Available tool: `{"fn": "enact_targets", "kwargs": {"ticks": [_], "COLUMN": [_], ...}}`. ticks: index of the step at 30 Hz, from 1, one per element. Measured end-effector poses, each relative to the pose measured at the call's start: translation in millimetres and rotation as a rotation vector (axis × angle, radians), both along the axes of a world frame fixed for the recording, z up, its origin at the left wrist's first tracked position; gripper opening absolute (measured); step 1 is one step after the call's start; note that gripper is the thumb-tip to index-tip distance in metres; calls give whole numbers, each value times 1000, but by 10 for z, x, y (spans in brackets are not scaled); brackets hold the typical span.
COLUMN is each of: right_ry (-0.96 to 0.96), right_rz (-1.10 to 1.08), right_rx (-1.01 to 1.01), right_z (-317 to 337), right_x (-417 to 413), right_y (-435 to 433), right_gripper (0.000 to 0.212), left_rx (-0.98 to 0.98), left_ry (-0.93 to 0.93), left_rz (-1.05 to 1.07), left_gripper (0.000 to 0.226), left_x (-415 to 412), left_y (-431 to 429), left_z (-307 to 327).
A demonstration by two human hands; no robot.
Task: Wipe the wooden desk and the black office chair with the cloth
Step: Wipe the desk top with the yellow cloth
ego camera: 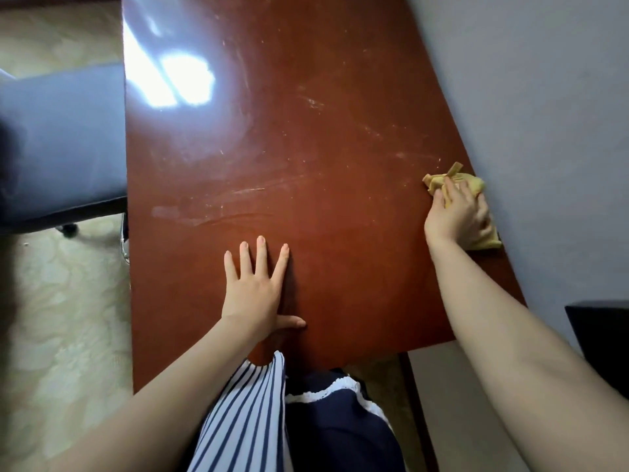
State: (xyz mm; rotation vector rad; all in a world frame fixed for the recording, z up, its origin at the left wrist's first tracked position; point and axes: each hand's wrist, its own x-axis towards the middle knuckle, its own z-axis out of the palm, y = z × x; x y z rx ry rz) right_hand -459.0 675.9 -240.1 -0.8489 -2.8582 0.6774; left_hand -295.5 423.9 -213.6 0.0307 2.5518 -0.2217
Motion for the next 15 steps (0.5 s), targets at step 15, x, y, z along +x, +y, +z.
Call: {"fn": "enact_targets", "kwargs": {"ticks": [15], "right_ry": [111], "right_rz": [851], "right_rx": [84], "right_z": [-147], "right_x": [1387], "right_y": [-925], "right_gripper": [29], "left_rx": [5], "left_ry": [14], "left_rz": [8], "left_gripper": [125], "left_x": [8], "left_y": [-26], "left_z": [0]}}
